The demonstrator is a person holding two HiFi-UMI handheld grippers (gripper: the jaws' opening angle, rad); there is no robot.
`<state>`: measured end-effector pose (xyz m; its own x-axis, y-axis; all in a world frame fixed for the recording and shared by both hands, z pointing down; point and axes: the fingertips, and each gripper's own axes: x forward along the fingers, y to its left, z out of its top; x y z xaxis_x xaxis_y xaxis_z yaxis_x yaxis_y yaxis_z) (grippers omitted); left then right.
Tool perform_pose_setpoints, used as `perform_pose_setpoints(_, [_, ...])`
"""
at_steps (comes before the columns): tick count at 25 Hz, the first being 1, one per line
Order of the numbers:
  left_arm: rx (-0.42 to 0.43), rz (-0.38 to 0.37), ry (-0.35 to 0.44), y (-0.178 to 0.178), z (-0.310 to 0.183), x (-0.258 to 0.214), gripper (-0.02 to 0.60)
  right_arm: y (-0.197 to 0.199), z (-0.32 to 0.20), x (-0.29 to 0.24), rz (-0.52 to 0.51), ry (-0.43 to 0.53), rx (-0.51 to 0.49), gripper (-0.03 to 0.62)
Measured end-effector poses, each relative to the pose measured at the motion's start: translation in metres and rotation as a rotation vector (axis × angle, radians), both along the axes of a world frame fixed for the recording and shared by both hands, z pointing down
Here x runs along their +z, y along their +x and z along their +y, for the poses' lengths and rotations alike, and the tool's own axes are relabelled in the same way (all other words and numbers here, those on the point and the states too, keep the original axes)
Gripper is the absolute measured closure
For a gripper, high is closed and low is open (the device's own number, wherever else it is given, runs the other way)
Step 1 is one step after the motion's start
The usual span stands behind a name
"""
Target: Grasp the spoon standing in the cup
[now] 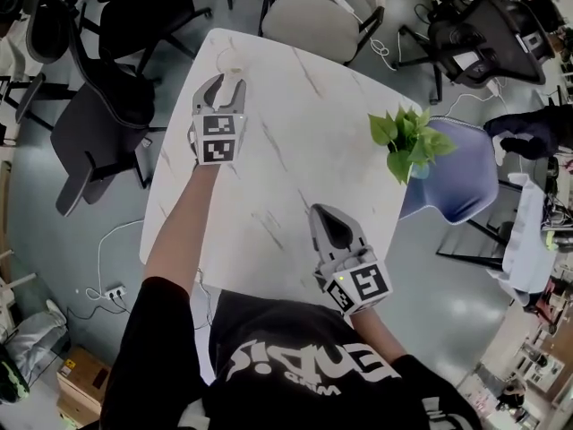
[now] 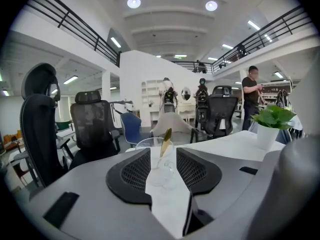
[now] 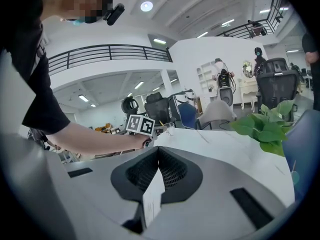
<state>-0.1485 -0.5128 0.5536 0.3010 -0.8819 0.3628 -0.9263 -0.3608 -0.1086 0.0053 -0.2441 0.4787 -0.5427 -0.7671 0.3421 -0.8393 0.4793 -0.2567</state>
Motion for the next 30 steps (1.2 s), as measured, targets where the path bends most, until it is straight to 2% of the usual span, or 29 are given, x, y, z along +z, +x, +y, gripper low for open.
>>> perform_pose_setpoints(12, [-0.007,-0.036,0.004,0.003,-0.015,0.009,0.466,0.0,-0.004,0.003,-0.008,-0.017,0.01,0.582])
perform_pose_setpoints(19, [-0.018,-0.026,0.024,0.001,-0.016,0.008,0.493,0.0,-0.006,0.006,-0.006,-0.021,0.015,0.582])
perform_pose_setpoints(22, [-0.028,-0.029,0.027,-0.001,-0.016,0.008,0.53,-0.001,-0.006,0.005,-0.007,-0.021,0.011,0.582])
perform_pose_setpoints(30, [-0.04,-0.045,0.037,-0.004,-0.012,0.001,0.538,-0.002,-0.004,0.003,-0.013,-0.017,0.01,0.582])
